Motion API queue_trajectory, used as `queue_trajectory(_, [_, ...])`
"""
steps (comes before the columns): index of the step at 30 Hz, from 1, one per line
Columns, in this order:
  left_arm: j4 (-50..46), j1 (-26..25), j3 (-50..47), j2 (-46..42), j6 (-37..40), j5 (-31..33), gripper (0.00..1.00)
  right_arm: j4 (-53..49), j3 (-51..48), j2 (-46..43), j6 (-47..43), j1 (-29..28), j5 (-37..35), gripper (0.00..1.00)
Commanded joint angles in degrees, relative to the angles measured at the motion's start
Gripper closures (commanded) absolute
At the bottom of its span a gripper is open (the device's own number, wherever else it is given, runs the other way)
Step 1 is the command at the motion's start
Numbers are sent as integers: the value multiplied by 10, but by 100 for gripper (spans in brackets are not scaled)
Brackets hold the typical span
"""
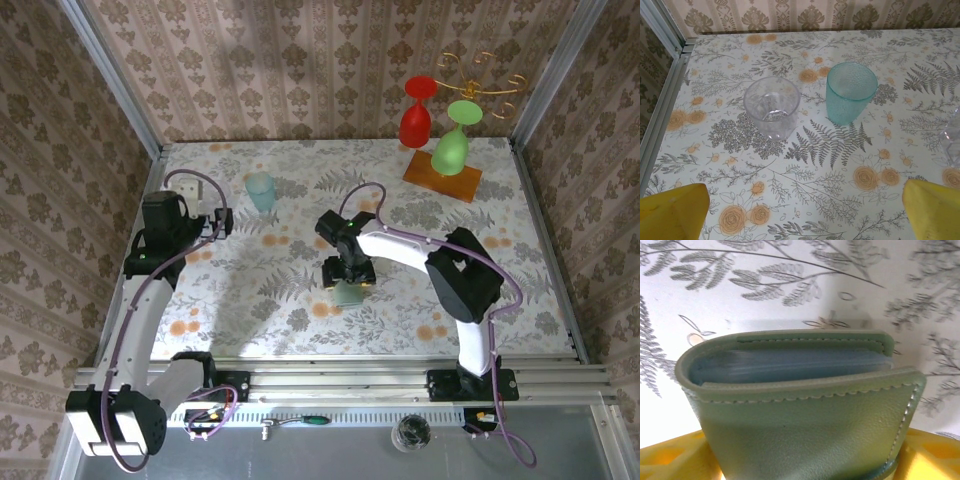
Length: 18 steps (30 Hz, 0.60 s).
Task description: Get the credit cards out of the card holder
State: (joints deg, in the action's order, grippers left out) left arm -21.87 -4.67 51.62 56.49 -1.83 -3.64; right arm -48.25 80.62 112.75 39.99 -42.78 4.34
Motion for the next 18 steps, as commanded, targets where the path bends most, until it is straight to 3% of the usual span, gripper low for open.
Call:
queue_trajectory(1, [-21, -11, -2, -15, 18, 17, 0, -30, 32, 24, 30, -10, -3, 22])
queue_trajectory(18, [-32, -60, -6, -40, 36, 49, 0, -70, 94, 76, 41, -33, -43, 20])
